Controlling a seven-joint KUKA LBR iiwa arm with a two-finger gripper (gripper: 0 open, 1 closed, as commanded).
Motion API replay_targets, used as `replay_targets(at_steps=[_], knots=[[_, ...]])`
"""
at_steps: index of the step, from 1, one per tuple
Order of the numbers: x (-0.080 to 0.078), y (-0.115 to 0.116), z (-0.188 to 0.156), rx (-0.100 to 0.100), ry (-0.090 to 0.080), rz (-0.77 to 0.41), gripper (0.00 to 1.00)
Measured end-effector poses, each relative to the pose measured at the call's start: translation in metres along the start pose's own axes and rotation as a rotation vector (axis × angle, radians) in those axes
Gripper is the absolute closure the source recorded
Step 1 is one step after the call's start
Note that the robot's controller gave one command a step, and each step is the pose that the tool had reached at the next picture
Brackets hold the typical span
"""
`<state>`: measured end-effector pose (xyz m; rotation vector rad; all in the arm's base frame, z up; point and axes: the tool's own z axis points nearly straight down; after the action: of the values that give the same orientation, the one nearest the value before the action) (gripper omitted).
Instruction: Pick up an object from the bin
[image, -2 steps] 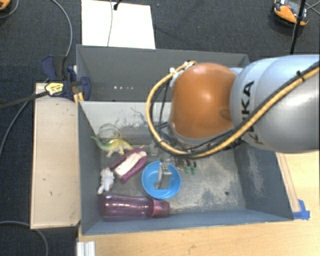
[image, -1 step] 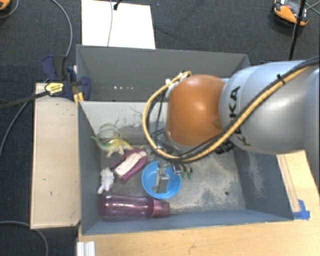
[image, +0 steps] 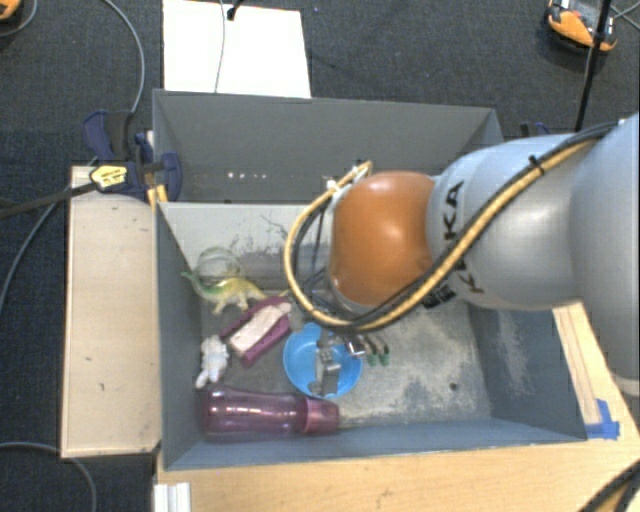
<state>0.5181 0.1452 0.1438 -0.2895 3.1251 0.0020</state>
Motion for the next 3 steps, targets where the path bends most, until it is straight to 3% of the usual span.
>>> replay_targets(at_steps=[1,2,3], knots=[[-0.018,-0.026,0.028,-0.001,-0.006,0.013,0.0],[-0.022,-0.05,0.045,0.0,-0.002,-0.11,0.0],[-0.03,-0.055,0.072,-0.001,-0.012,-0.296,1.0]])
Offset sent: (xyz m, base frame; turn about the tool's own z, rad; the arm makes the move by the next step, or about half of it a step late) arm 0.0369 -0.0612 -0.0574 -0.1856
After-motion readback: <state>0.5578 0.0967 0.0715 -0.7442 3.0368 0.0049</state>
